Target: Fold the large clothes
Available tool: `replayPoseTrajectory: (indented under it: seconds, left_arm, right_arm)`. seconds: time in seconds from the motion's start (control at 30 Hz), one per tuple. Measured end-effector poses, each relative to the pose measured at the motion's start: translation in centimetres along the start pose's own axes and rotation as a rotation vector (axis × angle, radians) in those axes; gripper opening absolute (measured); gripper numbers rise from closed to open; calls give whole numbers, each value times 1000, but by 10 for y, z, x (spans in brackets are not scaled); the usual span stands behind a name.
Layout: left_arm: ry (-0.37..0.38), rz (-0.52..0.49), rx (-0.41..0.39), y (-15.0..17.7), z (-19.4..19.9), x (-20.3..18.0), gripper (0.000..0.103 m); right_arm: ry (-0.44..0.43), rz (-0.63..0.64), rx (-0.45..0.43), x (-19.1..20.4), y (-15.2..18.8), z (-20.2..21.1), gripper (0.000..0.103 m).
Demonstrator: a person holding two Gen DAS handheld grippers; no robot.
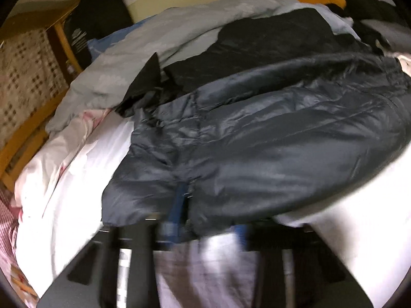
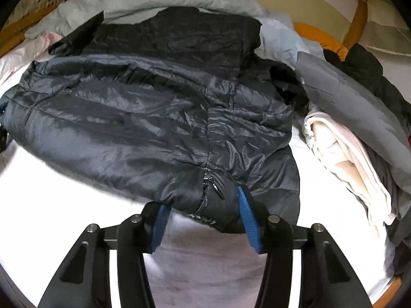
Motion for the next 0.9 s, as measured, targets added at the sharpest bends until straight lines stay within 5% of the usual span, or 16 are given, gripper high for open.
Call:
replayPoseTrajectory:
  seconds: [0.1,0.17,0.37,0.6,0.73,0.9]
  left_arm:
    - [10,24,-44,-11,20,5,15]
    - [3,36,-57,-19,44,12,15]
    - [48,138,3,1,88,28,17]
    - [109,127,138,43,101,28,19]
    - [121,51,137,26,108,23,28]
    - [162,125,145,-11,80,42,35]
  right_arm:
    - [10,22,-66,3,-9,17,21]
    - [-5,6,-106,5,-14,37,19]
    - [-164,-14,-23,20,16,66,18]
    - [-223,46,50,28,41,91,19]
    - [-281,47,132,28,39,94,21]
    - [-254,-16,84,-5,-12,86,28]
Point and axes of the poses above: each gripper's, at about its wrist camera, not at the fingertips, and z roughly against the way its jaws point, x to its left, y to its underside, the point moved 9 cm from there along -z, roughly the way its jaws point, and after that the axes turned 9 degrees about -x, right-handed, at the moved point
